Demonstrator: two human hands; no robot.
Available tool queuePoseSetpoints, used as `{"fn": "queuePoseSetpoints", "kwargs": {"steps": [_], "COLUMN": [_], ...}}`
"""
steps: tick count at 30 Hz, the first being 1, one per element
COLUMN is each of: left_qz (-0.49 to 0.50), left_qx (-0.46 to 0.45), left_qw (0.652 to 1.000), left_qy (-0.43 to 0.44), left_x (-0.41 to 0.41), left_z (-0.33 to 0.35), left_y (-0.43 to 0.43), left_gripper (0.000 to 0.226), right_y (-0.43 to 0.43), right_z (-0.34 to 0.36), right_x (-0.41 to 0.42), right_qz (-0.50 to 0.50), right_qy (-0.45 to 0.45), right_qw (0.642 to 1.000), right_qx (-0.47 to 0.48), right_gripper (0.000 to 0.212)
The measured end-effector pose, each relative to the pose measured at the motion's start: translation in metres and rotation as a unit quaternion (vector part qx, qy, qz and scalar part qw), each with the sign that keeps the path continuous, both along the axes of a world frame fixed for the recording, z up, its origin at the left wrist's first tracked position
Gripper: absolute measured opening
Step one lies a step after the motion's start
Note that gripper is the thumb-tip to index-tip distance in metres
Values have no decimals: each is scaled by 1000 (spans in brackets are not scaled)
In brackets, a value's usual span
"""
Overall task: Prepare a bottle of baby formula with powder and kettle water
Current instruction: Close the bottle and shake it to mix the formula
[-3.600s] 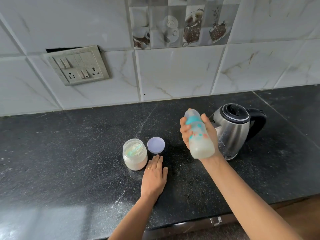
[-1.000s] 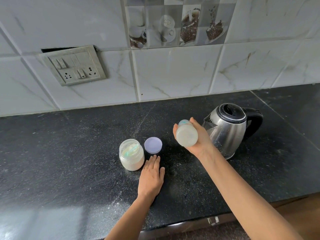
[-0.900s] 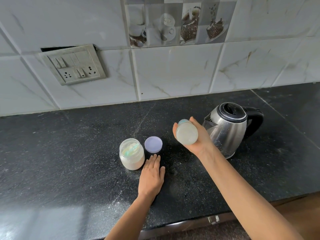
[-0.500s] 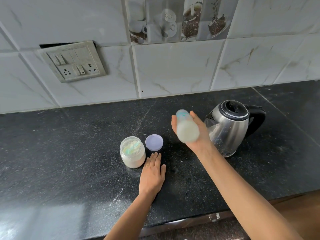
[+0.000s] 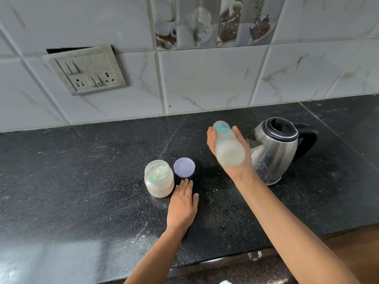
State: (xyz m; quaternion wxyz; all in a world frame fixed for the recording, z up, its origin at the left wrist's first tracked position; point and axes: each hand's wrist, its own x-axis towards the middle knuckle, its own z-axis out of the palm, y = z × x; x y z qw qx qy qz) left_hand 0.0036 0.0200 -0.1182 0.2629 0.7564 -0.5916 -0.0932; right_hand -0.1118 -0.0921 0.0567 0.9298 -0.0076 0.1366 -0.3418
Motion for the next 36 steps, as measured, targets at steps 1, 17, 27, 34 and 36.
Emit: {"fn": "queuePoseSetpoints", "kwargs": {"steps": [1,17,27,34,36], "left_qz": [0,-1,-6,-4,-4], "left_qx": [2,-1,0,1,-1], "left_qw": [1000,1000,1000,1000,1000], "left_qy": [0,3,-2,0,0], "left_x": [0,1,1,1,1], "left_z": [0,1,2,2,2], "left_y": [0,1,2,1,1], "left_gripper": [49,49,48,49,49], "right_y": [-2,-5,-9,-11,-7], "right_z": [-1,-9,-17,-15,-15], "right_x": [1,-3,-6,-7,-8], "right_qz": [-42,25,94,69,84], "right_qy": [-2,-62,-57,-57,-2], "right_qw": [999,998,990,993,986], "right_qx": [-4,-19,-91,-72,-144], "right_gripper": [66,69,59,65,53]}}
